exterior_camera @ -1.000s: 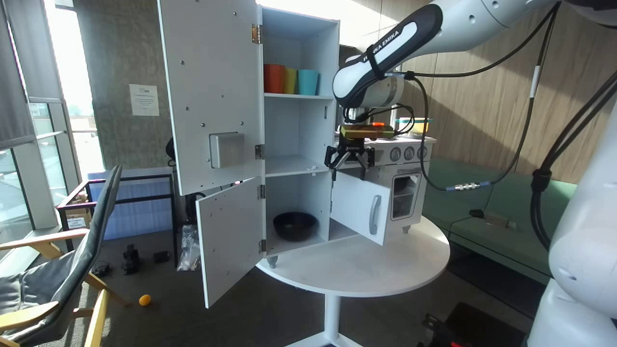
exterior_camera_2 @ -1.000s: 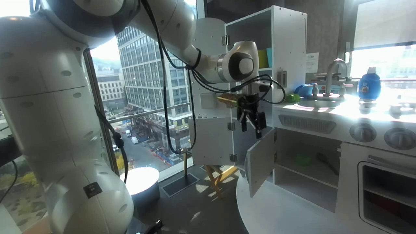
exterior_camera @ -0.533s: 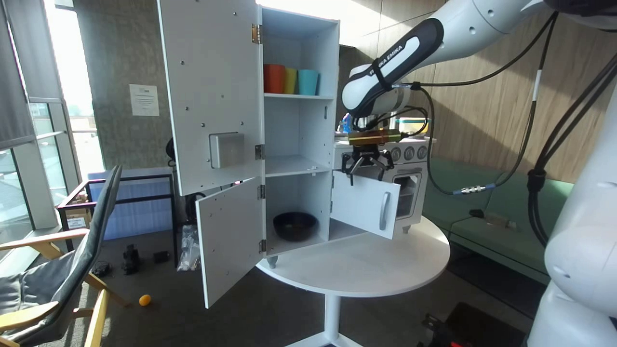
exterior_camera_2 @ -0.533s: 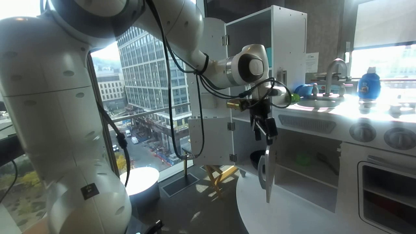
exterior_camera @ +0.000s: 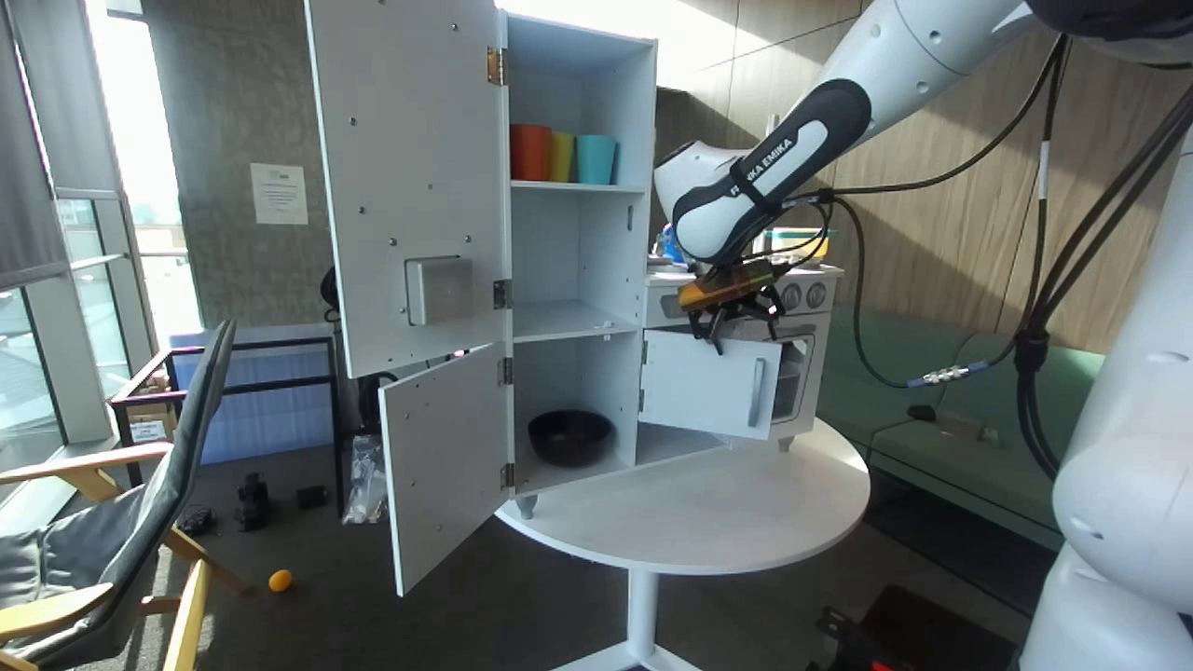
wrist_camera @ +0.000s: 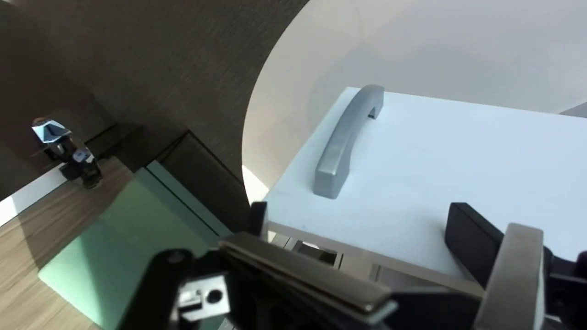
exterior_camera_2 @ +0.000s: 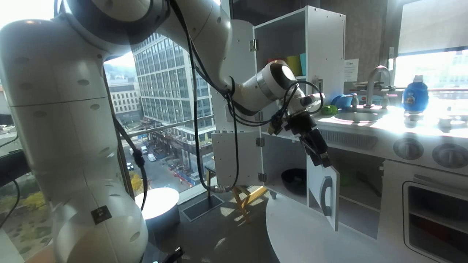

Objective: Close all the cabinet doors

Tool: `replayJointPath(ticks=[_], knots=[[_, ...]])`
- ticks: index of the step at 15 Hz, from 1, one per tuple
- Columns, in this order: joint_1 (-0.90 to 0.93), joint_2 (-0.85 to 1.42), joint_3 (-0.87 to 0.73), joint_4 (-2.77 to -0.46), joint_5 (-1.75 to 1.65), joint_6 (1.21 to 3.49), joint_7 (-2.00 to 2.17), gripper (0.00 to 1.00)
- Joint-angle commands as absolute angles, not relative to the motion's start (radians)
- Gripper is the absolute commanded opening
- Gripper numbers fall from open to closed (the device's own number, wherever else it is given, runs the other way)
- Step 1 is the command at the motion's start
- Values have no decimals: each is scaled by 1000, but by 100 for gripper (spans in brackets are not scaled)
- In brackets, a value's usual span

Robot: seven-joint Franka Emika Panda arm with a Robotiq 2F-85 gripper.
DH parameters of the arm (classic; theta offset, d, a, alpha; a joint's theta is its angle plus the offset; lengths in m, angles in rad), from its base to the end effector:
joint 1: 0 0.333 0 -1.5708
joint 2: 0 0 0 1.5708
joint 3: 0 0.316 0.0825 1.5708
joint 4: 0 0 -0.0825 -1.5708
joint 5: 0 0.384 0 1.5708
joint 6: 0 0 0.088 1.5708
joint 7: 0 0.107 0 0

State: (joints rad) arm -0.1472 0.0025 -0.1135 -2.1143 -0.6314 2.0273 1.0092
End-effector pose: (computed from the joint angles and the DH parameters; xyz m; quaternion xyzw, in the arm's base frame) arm 0.5112 -0.1713 0.4149 0.8530 -0.4431 0.0600 0.2691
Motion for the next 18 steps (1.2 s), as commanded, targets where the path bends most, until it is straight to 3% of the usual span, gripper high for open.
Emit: replayJointPath(ticks=[1,4,13,18], knots=[[-125,58,-111,-2064,-785,1932,1193,100],[-113,97,-112,-2033,-778,1950,1291,100],[-159,131,-186,-2151,-625,2486,1433,100],[-132,-18,-178,-2300,-509,2656,1354,100]])
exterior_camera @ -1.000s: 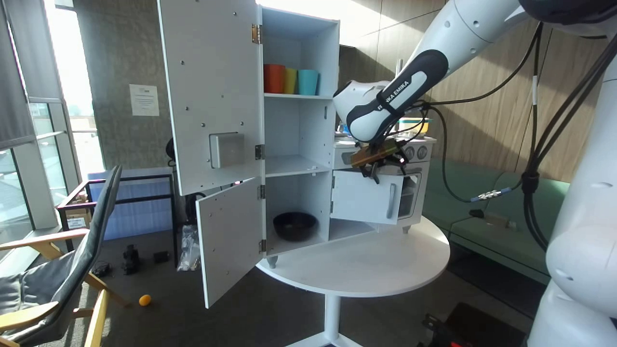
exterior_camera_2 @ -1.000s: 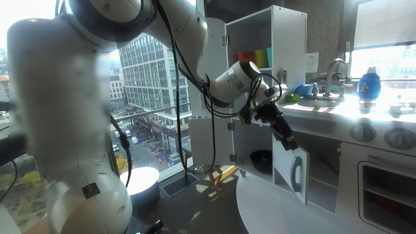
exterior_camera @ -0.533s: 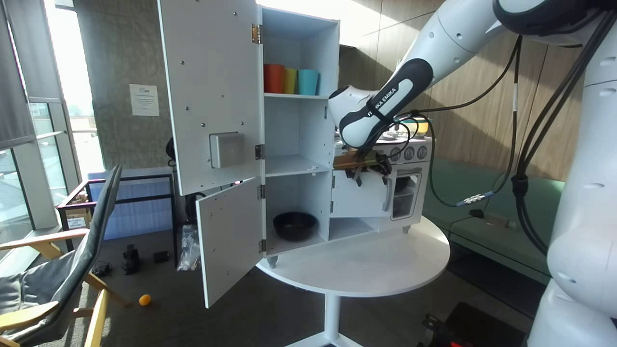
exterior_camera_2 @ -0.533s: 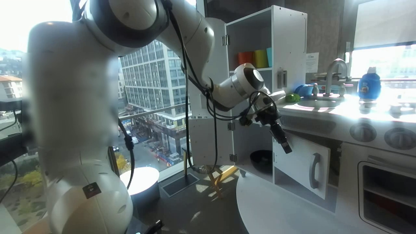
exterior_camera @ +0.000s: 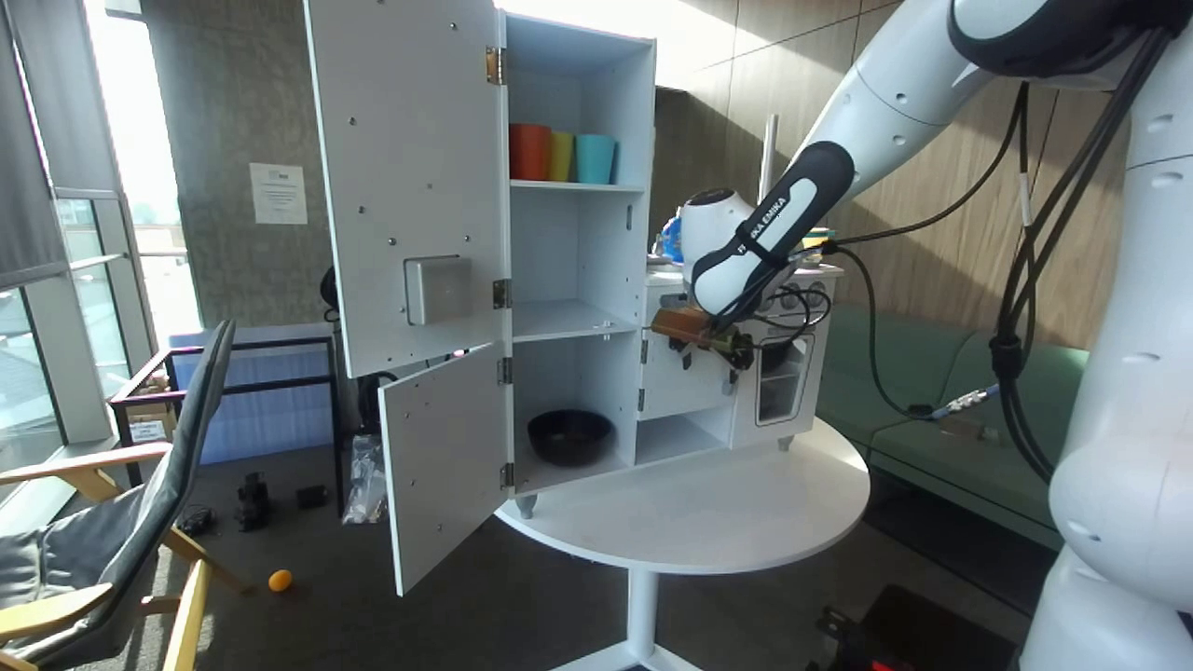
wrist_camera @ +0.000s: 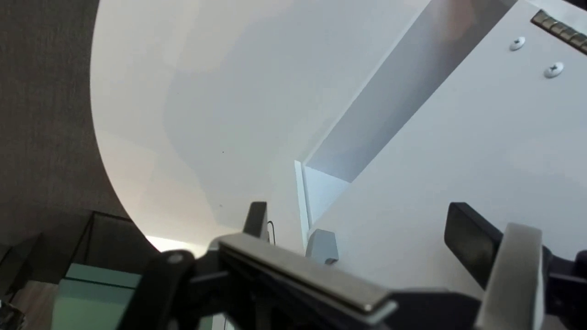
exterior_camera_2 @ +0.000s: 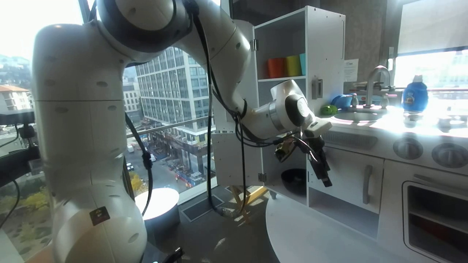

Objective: Close all the cabinet doors

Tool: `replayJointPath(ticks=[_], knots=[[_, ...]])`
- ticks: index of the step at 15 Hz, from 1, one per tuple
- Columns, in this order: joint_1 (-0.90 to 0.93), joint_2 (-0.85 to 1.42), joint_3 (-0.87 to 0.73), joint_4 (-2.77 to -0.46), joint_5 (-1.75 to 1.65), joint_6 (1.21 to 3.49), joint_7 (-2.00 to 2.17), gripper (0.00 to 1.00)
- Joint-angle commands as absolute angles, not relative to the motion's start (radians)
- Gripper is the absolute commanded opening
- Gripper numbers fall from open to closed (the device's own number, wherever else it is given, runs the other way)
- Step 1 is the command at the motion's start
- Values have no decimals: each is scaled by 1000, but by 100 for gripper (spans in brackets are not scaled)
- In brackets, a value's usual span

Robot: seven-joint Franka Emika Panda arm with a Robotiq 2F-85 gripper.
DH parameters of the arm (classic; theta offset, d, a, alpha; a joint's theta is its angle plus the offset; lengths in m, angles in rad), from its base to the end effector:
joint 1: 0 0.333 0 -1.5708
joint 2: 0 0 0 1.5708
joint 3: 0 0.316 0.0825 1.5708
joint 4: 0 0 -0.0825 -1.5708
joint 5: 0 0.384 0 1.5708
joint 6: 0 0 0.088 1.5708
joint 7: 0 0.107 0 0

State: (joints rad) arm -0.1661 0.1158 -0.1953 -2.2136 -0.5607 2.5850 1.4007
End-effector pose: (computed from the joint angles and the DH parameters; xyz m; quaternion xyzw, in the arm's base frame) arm 0.5315 -0.1894 0.3508 0.7718 -0.5959 0.1975 0.1010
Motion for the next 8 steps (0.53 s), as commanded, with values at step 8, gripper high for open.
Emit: replayJointPath(ticks=[8], knots=[[26,-309,36,-2419,-261,2508,1036,100]])
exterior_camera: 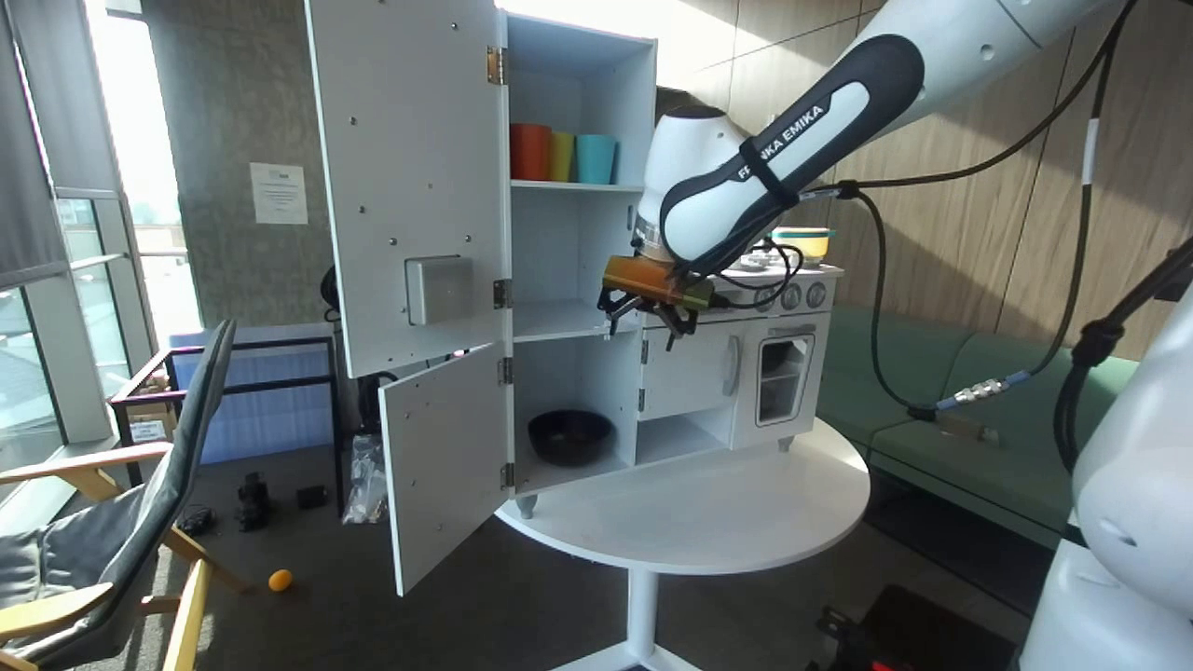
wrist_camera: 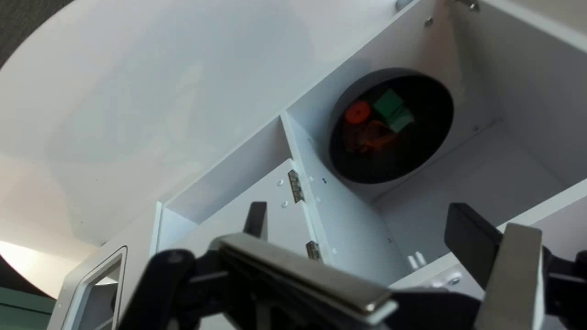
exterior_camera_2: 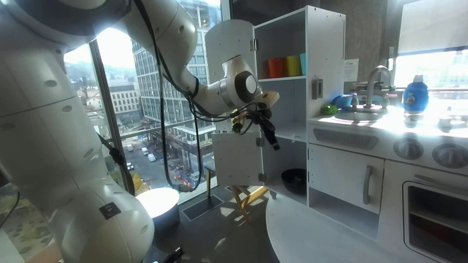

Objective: Close all the cabinet doors

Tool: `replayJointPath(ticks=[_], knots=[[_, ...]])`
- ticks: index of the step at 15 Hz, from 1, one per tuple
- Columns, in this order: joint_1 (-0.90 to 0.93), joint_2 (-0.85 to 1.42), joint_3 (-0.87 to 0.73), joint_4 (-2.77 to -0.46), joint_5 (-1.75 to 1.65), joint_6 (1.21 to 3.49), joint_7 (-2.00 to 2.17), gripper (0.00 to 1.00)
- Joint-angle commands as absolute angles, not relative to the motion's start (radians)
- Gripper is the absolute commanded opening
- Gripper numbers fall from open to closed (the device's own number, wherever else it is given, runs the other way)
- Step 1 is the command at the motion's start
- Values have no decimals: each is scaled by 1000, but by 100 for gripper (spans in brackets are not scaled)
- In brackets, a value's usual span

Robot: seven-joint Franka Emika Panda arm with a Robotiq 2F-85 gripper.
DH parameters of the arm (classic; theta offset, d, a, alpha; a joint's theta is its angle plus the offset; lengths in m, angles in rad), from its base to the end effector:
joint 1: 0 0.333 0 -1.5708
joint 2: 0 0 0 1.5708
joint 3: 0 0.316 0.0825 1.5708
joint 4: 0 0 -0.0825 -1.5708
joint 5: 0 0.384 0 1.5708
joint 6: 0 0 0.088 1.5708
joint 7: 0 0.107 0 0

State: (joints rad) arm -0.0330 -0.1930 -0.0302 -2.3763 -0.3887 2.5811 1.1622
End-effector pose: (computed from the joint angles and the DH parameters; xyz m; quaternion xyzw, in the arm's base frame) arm 0.5032 -0.0255 0.4401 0.8675 -0.4390 0.2336 0.0095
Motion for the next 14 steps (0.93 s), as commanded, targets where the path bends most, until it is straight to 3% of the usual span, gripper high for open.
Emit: replayJointPath(ticks=[1,6,14], knots=[[58,-323,69,-2409,-202,2476,1004,100],[184,-228,196,-2242,4,2390,849,100],[206,34,202,-2000,207,2375,441,100]])
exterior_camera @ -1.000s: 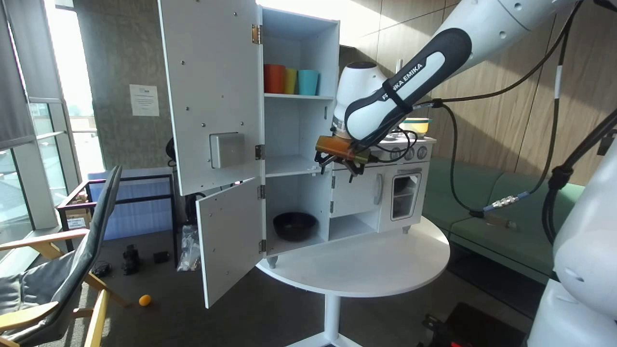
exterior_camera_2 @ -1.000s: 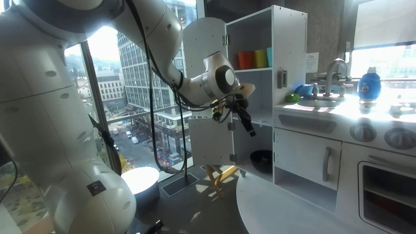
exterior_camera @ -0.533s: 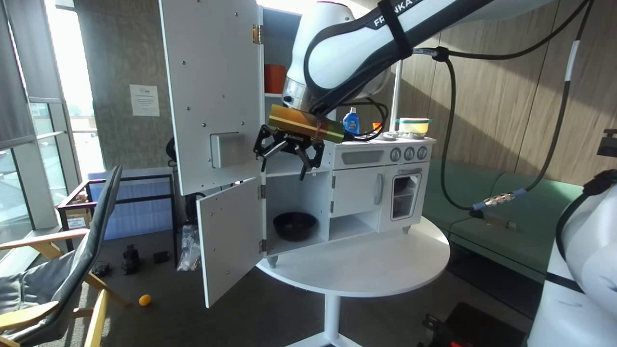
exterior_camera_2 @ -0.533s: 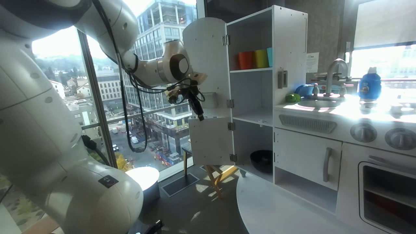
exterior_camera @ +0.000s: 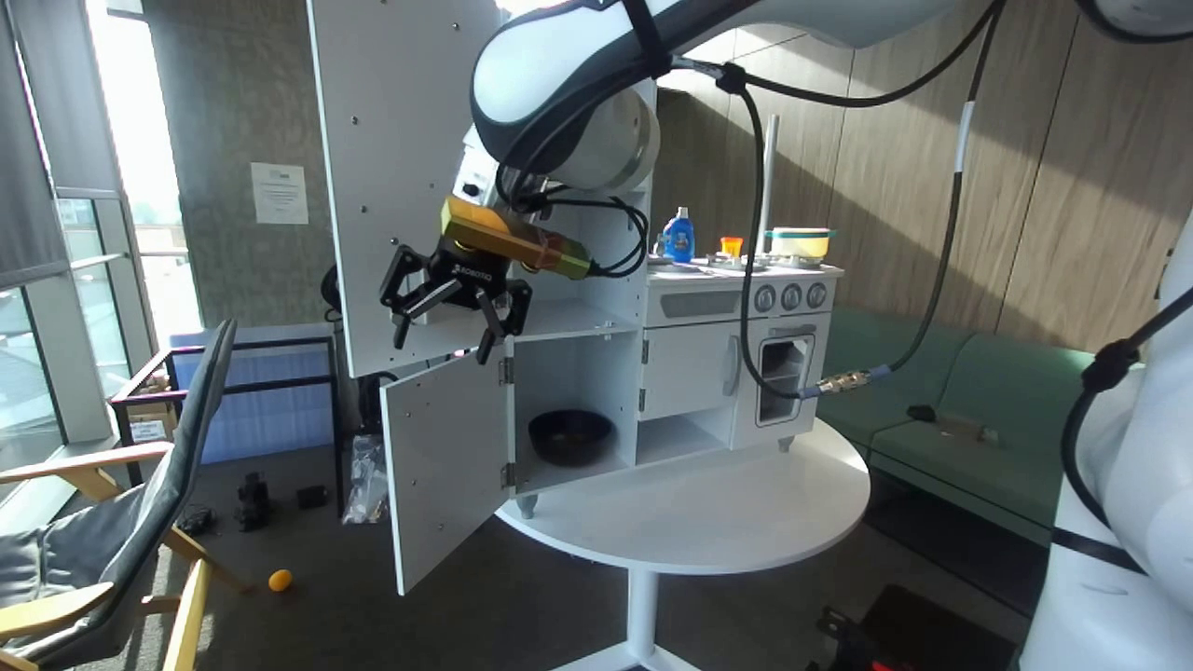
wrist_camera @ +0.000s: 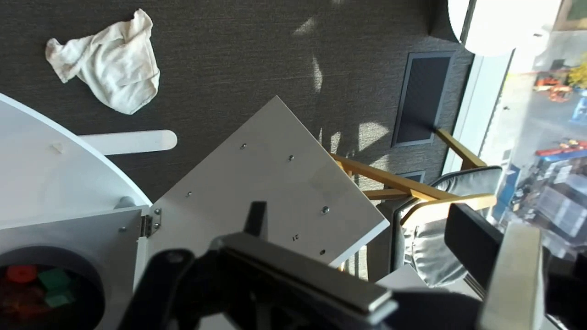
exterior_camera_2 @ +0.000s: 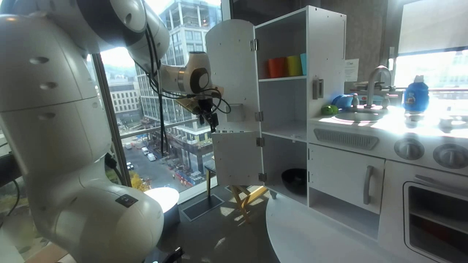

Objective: Close all the cabinet doors

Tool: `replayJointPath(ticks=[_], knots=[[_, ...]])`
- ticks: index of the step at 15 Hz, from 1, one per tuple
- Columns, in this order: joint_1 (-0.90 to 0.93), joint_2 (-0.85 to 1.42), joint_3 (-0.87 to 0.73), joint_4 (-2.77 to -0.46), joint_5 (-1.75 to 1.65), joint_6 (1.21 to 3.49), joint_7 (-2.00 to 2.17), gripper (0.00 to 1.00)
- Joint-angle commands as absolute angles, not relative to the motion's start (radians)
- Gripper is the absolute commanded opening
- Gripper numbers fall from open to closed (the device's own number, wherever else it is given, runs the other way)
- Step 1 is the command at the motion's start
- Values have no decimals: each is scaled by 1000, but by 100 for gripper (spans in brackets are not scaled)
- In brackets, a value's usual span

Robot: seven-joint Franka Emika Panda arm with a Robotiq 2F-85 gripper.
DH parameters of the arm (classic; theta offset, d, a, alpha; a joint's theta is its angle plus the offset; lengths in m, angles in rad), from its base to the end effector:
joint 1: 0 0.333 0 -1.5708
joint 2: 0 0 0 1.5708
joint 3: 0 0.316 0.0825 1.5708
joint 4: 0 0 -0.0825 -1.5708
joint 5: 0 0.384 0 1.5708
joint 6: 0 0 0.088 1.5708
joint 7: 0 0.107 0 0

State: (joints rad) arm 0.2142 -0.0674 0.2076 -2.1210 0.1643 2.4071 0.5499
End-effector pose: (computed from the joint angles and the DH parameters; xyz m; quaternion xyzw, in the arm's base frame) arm 0.5091 0.2315 0.4780 -0.9765 0.1121 -0.1276 0.1329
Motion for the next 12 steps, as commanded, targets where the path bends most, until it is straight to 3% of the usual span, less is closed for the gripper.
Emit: replayJointPath(ticks=[1,12], knots=[[204,63,202,-1976,195,2387,432,100],[237,171,131,-1947,55,2535,673,100]])
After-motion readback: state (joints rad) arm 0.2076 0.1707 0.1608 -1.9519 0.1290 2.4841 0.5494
